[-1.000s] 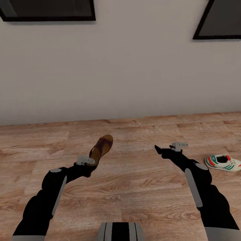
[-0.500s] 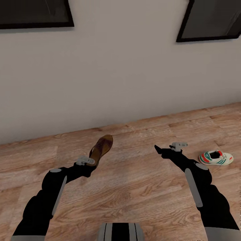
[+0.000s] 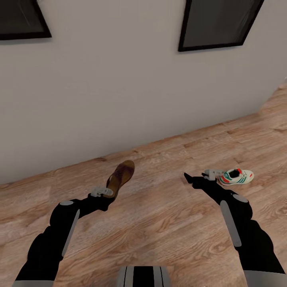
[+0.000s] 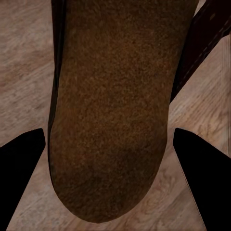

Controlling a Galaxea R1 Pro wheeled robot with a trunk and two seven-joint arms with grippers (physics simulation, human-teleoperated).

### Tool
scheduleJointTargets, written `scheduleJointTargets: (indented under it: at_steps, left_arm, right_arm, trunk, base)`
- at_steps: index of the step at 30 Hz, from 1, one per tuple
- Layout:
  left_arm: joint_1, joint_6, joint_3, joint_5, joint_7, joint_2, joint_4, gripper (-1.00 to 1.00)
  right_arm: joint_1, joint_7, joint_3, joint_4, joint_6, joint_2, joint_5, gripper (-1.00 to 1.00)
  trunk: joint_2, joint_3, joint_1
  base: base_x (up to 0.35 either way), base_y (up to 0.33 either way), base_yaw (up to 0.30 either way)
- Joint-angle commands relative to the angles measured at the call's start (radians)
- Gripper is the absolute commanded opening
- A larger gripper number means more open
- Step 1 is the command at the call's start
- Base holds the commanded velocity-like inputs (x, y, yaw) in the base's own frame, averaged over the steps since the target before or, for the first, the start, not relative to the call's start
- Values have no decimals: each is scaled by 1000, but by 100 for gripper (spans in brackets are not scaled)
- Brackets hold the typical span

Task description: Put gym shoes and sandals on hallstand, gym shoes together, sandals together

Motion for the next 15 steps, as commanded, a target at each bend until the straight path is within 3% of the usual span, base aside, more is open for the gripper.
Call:
scheduleJointTargets:
  at_steps: [1, 15]
  left_arm:
    - [0, 3, 1, -8, -10, 0, -1, -100]
    - [0, 3, 1, -8, -10, 0, -1, -100]
  right_arm:
    - [-1, 3, -1, -1, 6, 1, -3, 100]
    - [-1, 3, -1, -1, 6, 1, -3, 100]
  trunk:
    - [0, 0, 0]
    - [0, 13, 0]
  base:
    - [0, 0, -286]
    - [0, 0, -285]
